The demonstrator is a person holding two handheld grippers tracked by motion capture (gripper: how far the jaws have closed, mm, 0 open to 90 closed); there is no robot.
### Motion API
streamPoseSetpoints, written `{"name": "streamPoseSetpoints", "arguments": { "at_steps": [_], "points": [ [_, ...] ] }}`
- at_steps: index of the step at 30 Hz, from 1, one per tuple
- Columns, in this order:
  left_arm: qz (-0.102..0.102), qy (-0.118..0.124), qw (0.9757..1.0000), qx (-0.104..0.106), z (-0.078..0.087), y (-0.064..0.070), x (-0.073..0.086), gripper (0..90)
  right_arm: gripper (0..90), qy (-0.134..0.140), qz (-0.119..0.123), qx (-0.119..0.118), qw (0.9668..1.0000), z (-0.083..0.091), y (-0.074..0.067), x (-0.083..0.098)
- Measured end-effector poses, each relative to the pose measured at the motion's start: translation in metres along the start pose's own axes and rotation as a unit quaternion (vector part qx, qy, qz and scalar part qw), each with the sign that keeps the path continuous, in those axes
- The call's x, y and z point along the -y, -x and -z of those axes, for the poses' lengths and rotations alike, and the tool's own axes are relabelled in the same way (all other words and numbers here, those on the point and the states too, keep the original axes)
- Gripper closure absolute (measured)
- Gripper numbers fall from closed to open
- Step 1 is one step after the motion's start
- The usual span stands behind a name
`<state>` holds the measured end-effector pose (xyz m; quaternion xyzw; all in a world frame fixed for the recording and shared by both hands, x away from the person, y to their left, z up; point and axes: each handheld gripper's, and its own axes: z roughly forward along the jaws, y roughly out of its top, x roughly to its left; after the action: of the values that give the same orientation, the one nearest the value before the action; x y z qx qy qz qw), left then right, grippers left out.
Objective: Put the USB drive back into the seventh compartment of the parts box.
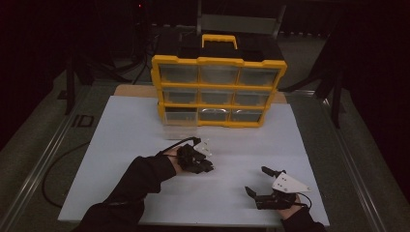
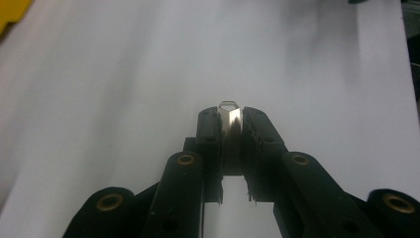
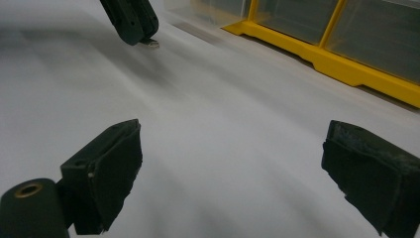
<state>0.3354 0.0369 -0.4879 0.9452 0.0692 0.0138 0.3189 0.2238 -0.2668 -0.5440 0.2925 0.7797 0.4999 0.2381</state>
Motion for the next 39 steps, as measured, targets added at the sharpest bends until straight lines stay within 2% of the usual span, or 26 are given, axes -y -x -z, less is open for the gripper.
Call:
{"name": "streamPoseSetpoints", "arguments": {
  "at_steps": [14, 39],
  "points": [
    [-0.004, 0.005, 1.0, -0.001, 0.011, -0.004, -0.008, 79.7, 8.7, 0.0, -0.001, -0.001, 1.0, 0.0, 0.0, 0.0],
    [0.0, 0.011, 0.9997, -0.023, 0.034, -0.013, -0.017, 79.7, 8.7, 0.003, -0.003, 0.0, 1.0, 0.001, 0.0, 0.0]
  ]
}}
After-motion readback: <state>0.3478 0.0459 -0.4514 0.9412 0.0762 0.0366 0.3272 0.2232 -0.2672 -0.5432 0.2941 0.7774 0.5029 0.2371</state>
